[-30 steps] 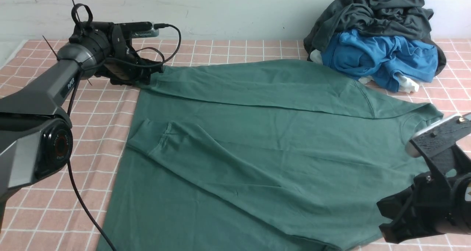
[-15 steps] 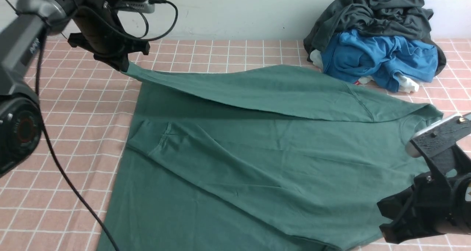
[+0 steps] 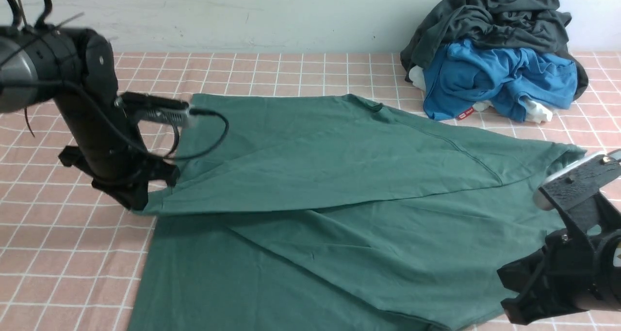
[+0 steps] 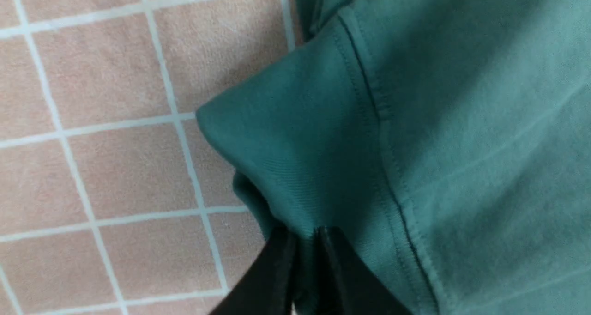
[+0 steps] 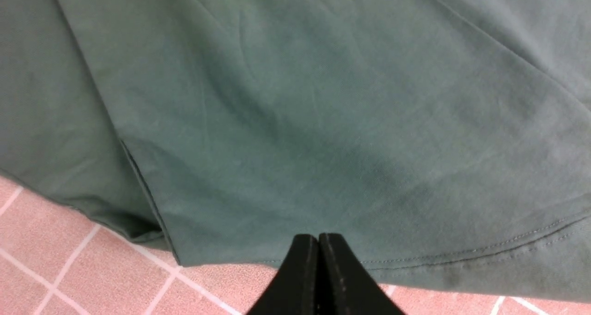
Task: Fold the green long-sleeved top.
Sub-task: Use the left arm to drag and drop the cuff onto the cuff closest to the left arm, then use both arms simultaneously to clamp the lower edge of the clothing fabric
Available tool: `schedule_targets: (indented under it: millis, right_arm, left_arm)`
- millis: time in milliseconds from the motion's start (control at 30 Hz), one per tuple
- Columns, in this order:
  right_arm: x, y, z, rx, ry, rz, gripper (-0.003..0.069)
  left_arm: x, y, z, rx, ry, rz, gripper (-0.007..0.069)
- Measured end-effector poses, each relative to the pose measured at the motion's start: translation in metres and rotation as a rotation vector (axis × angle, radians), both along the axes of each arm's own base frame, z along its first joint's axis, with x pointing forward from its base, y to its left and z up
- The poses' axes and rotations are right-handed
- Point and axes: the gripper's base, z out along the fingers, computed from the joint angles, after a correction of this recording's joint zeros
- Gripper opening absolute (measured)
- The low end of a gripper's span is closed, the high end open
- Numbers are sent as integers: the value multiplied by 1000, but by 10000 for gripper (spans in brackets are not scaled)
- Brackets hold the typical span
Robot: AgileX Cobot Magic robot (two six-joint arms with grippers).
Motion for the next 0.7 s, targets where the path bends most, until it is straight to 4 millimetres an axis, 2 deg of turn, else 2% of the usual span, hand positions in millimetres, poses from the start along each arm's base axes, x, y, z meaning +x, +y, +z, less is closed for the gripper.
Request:
schedule_targets:
  millis: [100, 233, 300, 433, 467, 567, 633, 700]
  right_arm:
    - [-2, 1, -1, 0, 23, 13, -13]
    - [-6, 1, -3, -10, 72, 36, -13]
    - [-8, 1, -4, -17, 81, 52, -13]
    - [-10, 2, -3, -17, 84, 88, -13]
    - [-11, 3, -2, -11, 83, 101, -13]
    - [-12, 4, 0, 0, 74, 128, -13]
    - [-14, 6, 1, 8, 71, 157, -13]
    - [-15, 7, 1, 23, 74, 171, -13]
  left_arm:
    - [-6, -5, -7, 13, 17, -58, 164]
    - [-17, -15, 6, 8, 24, -93, 384]
    - [-32, -23, 11, 2, 39, -122, 448]
    - [-76, -52, 0, 19, 82, -344, 493]
    - [-94, -64, -4, 35, 71, -499, 493]
    - [-124, -79, -14, 47, 63, -770, 491]
    - [-145, -82, -24, 59, 88, -962, 486]
    - [-157, -80, -35, 68, 123, -1068, 476]
